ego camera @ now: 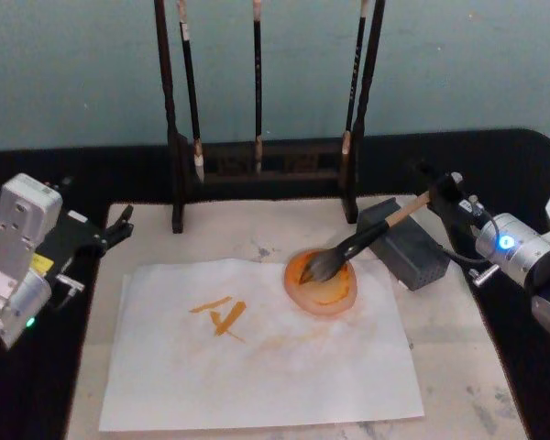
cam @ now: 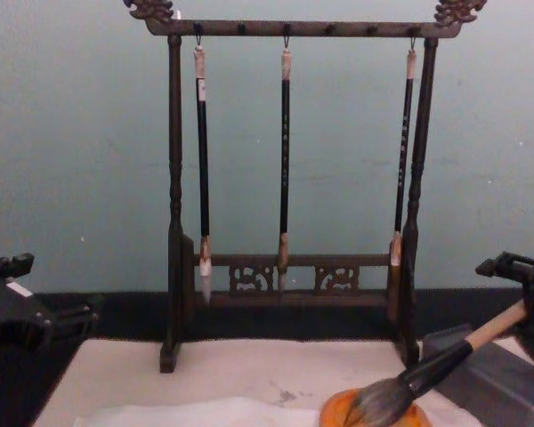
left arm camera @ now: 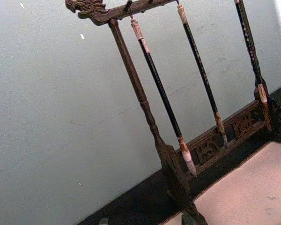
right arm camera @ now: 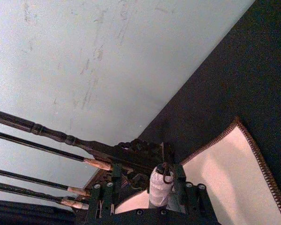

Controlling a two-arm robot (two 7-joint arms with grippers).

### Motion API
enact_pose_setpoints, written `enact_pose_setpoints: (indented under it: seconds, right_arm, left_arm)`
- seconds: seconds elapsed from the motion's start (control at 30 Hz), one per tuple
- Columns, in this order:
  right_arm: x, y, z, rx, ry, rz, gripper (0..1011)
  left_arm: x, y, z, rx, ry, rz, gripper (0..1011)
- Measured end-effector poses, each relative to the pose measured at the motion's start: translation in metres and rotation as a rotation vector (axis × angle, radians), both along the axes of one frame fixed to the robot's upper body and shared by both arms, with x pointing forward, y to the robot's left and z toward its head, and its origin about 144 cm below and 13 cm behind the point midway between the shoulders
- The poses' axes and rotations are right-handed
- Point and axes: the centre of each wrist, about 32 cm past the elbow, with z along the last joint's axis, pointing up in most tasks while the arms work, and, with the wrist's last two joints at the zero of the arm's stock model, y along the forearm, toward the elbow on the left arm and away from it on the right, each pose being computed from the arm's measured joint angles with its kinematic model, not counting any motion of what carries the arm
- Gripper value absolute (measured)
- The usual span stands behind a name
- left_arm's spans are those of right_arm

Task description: Pick up the brush from the inkstone, write on the paper, then place the brush back to its original position.

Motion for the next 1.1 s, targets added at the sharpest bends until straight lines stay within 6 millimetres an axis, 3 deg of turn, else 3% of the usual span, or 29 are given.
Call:
enact_pose_setpoints:
  seconds: [0.1,0.23,0.37,0.73,1.1]
  right_arm:
    - [0.0000,0.0000,0.0000,0.000,0.000,0.000,645]
    - [-0.0001,0.0000,0.0001,0.000,0.000,0.000,480]
    - [-0.0002,-0.0001,0.0000,0.000,0.000,0.000,399]
    - [-0.0002,-0.0001,0.0000,-0.001,0.000,0.000,31]
    - [-0.0002,-0.0001,0.0000,-0.001,0.000,0.000,0]
  left_arm:
    - [0.0000,0.0000,0.0000,0.000,0.000,0.000,1010]
    - [0.0000,0.0000,0.0000,0.000,0.000,0.000,1010]
    - [0.0000,0.0000,0.0000,0.000,0.000,0.000,1010]
    - [0.0000,0.0000,0.0000,0.000,0.000,0.000,1010]
    - [0.0000,0.0000,0.0000,0.000,0.000,0.000,1010]
